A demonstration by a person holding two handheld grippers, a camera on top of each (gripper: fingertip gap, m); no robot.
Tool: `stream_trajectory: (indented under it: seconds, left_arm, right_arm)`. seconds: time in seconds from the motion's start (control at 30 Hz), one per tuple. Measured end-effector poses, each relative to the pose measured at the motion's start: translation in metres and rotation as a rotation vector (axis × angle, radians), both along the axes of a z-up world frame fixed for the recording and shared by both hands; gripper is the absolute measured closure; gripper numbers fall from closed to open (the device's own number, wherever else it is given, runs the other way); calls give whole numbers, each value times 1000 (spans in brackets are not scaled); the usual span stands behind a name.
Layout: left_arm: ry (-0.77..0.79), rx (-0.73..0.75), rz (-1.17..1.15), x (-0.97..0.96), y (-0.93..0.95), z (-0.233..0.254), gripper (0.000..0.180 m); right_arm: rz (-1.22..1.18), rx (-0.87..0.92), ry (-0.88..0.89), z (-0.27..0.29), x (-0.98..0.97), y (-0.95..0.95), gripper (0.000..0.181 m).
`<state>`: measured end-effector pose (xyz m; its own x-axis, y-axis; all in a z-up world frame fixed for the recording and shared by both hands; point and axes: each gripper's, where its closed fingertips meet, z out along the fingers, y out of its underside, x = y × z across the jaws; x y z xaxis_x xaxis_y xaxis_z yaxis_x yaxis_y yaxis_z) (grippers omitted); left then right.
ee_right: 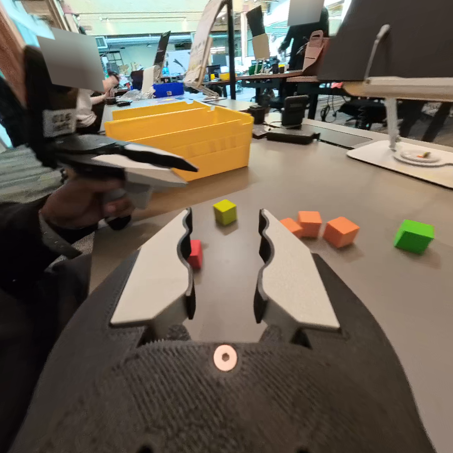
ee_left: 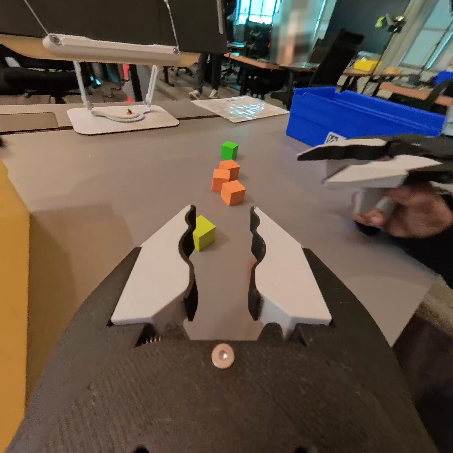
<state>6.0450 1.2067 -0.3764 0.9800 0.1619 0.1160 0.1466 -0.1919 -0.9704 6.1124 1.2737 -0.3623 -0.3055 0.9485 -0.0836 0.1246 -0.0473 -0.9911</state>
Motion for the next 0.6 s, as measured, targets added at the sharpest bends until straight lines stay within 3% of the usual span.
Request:
stream_trajectory:
  seconds: [0.2,0.43,0.6]
  left_arm:
    - [54,-137,68,-15,8,-17,127]
    - [-67,-230,47,-26,16,-35,119]
    - [-96,-272,41,-27,16,-42,118]
  right_arm:
    - [-21,198,26,-5,8,-33,139]
    - [197,119,-289,-46,-3,-56,116]
    - [275,104,-467,-71,-7,-64,120]
